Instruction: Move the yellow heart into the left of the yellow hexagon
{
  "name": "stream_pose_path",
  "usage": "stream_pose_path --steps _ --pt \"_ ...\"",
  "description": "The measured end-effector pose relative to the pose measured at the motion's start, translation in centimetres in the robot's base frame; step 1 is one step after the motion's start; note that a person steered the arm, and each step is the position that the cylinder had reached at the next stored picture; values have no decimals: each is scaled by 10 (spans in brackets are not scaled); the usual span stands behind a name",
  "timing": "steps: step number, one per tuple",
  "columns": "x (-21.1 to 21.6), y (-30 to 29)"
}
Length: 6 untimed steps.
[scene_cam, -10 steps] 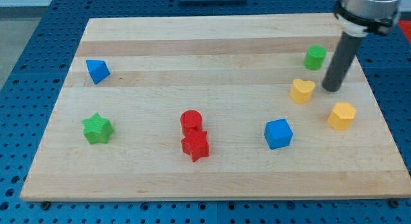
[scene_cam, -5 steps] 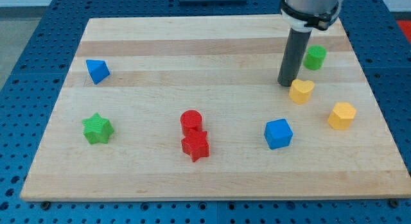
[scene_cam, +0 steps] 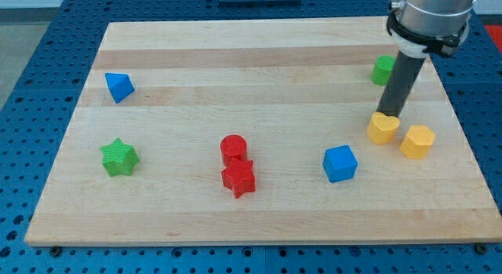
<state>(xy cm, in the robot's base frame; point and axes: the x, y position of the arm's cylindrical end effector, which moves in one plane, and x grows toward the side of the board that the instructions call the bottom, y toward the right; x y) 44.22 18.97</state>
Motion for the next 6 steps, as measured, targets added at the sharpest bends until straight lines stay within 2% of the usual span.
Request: stream_pose_path --steps 6 --pt "-7 -48"
